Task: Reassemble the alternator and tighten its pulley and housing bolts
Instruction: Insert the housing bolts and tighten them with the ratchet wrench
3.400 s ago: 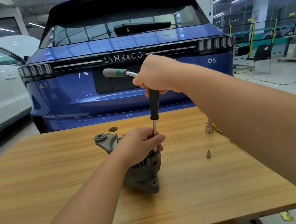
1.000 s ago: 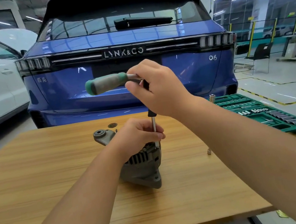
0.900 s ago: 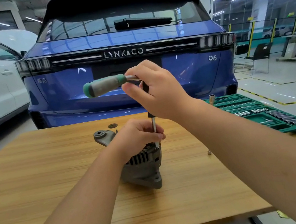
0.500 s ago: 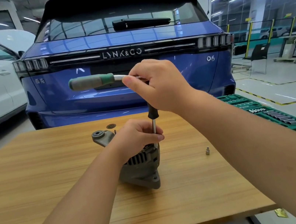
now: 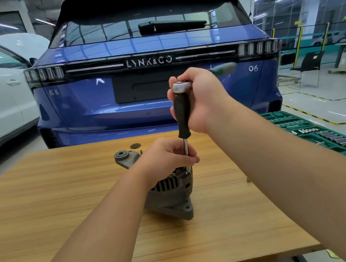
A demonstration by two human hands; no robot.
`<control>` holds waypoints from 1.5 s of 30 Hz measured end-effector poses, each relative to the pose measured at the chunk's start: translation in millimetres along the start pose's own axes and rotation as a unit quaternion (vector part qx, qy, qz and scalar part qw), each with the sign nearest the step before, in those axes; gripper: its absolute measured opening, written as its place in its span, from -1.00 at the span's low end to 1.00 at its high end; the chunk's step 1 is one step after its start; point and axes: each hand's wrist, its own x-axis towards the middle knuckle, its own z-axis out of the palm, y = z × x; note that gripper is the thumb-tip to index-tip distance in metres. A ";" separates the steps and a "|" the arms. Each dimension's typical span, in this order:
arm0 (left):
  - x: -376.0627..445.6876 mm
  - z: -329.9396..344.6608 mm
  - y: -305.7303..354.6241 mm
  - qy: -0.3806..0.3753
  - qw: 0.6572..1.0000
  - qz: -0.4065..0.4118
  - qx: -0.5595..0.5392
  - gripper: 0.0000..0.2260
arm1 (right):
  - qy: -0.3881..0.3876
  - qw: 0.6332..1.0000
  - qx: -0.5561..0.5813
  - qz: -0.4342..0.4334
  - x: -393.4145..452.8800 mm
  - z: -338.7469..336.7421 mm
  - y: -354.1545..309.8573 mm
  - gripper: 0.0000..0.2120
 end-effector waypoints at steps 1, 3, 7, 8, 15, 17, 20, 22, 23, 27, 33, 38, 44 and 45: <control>0.6 0.6 0.0 0.004 1.000 -0.001 0.004 -0.87 | 0.017 0.997 0.001 -0.073 0.7 -1.9 7.5 -0.91; 0.8 2.1 -0.1 0.007 1.000 0.002 0.003 -0.89 | 0.044 0.949 -0.136 -0.281 -0.5 -9.2 19.5 -0.95; 0.0 3.2 0.9 -0.001 1.000 0.000 0.003 -0.92 | 0.043 0.688 -0.466 -0.555 8.1 -26.3 25.2 -0.78; 0.1 2.9 1.0 -0.001 1.000 -0.001 0.006 -0.92 | 0.038 0.654 -0.495 -0.571 9.0 -27.9 25.0 -0.79; 0.7 3.9 0.1 0.010 1.000 0.004 0.001 -0.92 | -0.026 0.632 -0.535 -0.560 -2.3 -30.7 24.6 -0.50; 0.6 3.8 0.1 0.013 1.000 0.003 0.006 -0.89 | -0.043 0.628 -0.540 -0.559 -4.2 -31.4 22.6 -0.48; 0.2 4.0 0.4 0.013 1.000 0.006 0.008 -0.85 | -0.048 0.613 -0.557 -0.558 -7.1 -28.0 21.7 -0.56; 0.2 4.7 1.1 0.014 1.000 0.006 0.008 -0.84 | -0.039 0.606 -0.563 -0.560 -9.1 -25.9 19.6 -0.65; 0.2 5.1 1.1 0.015 1.000 0.006 0.009 -0.84 | -0.039 0.601 -0.568 -0.561 -10.6 -24.3 17.2 -0.68; -0.3 4.8 0.5 0.015 1.000 0.003 0.001 -0.90 | 0.017 0.539 -0.709 -0.454 -15.1 -3.2 -3.9 -0.59; -0.5 4.7 0.9 0.014 1.000 0.003 0.012 -0.84 | -0.001 0.763 -0.635 -0.125 -6.2 26.0 -33.4 -0.78; 1.1 4.2 -1.8 0.024 1.000 0.002 0.017 -0.82 | -0.033 0.974 -0.219 0.058 -7.7 14.2 -18.1 -0.88; 4.0 6.0 -2.6 0.015 0.999 0.015 0.027 -0.76 | 0.084 0.945 -0.159 -0.274 -3.4 -2.9 17.9 -0.94; 3.7 5.7 -3.2 0.011 0.999 0.021 0.025 -0.77 | 0.069 0.876 -0.274 -0.391 -5.1 -8.8 20.9 -0.95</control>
